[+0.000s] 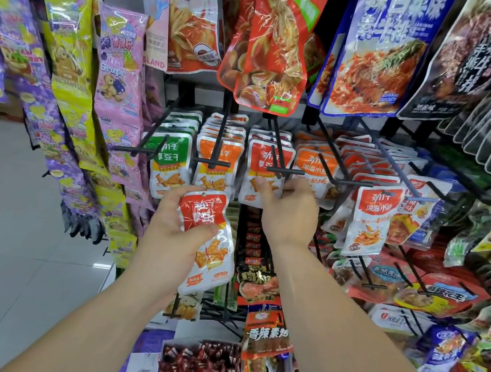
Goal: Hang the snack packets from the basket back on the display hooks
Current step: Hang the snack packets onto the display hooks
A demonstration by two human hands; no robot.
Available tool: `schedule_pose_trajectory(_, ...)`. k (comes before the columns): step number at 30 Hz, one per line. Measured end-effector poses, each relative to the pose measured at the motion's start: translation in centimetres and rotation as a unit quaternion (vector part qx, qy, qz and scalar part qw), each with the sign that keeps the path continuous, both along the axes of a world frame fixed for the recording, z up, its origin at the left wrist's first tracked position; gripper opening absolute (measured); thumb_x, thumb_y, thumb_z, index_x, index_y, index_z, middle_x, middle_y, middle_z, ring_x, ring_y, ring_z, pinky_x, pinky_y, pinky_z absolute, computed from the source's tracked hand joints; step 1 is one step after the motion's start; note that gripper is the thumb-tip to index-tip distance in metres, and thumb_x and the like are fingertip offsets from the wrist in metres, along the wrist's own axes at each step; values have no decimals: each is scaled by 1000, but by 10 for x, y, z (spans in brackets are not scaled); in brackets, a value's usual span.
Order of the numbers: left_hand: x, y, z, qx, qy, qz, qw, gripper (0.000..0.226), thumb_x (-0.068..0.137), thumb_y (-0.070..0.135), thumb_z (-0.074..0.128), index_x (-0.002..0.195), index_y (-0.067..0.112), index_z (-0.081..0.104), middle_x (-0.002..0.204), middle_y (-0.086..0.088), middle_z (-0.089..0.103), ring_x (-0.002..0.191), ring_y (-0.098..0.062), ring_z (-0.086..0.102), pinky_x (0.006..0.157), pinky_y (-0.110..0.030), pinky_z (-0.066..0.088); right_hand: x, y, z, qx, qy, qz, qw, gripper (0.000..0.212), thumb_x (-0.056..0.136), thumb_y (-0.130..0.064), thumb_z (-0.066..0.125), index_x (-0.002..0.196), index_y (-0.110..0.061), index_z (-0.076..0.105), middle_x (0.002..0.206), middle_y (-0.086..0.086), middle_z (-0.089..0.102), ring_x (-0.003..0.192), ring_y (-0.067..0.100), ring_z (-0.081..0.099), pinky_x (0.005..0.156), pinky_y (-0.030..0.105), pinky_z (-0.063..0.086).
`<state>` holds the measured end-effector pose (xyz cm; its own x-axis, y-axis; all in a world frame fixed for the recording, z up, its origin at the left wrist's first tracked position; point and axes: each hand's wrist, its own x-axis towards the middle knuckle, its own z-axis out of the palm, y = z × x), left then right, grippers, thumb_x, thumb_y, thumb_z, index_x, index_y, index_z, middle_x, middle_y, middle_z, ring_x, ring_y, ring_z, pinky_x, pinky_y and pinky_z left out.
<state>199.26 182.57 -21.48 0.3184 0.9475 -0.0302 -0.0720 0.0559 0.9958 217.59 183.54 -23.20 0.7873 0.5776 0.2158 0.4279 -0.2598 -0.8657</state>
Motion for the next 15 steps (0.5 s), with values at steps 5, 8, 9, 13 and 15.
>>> schedule_pose_trajectory(5, 4, 1, 2, 10, 8, -24, 1000, 43, 95, 4, 70, 125, 29, 52, 89, 8, 74, 75, -9, 70, 68, -32, 56, 1, -18, 2, -6, 31, 17, 999, 53, 88, -53, 75, 121, -14, 64, 84, -14, 57, 82, 13, 57, 71, 28, 44)
schedule_pose_trajectory(8, 9, 2, 3, 17, 16, -42, 999, 40, 93, 5, 73, 118, 28, 52, 90, 5, 74, 78, -12, 70, 76, -44, 57, 1, -42, 1, 39, 57, 26, 997, 36, 95, -42, 71, 118, -16, 67, 97, -15, 65, 86, 2, 61, 80, 27, 51)
schedule_pose_trajectory(9, 11, 2, 4, 22, 17, -48, 998, 40, 92, 4, 74, 116, 28, 53, 91, 5, 74, 79, -12, 70, 77, -44, 57, -1, -50, 2, 72, 71, 35, 994, 28, 97, -38, 69, 114, -16, 68, 96, -16, 67, 83, -3, 62, 79, 21, 52)
schedule_pose_trajectory(13, 26, -2, 11, 40, 34, -95, 994, 41, 91, 0, 74, 112, 29, 54, 96, -2, 75, 85, -18, 71, 81, -43, 57, -13, -68, 8, 121, 100, 96, 983, 8, 98, -32, 69, 97, -25, 70, 94, -9, 70, 85, -3, 64, 73, 12, 48)
schedule_pose_trajectory(15, 33, -3, 13, 44, 36, -108, 992, 44, 91, 0, 74, 115, 30, 54, 98, -3, 76, 89, -21, 73, 84, -45, 58, -11, -68, 10, 97, 79, 110, 986, 6, 97, -33, 69, 93, -37, 67, 107, -8, 68, 98, 0, 63, 85, 22, 50)
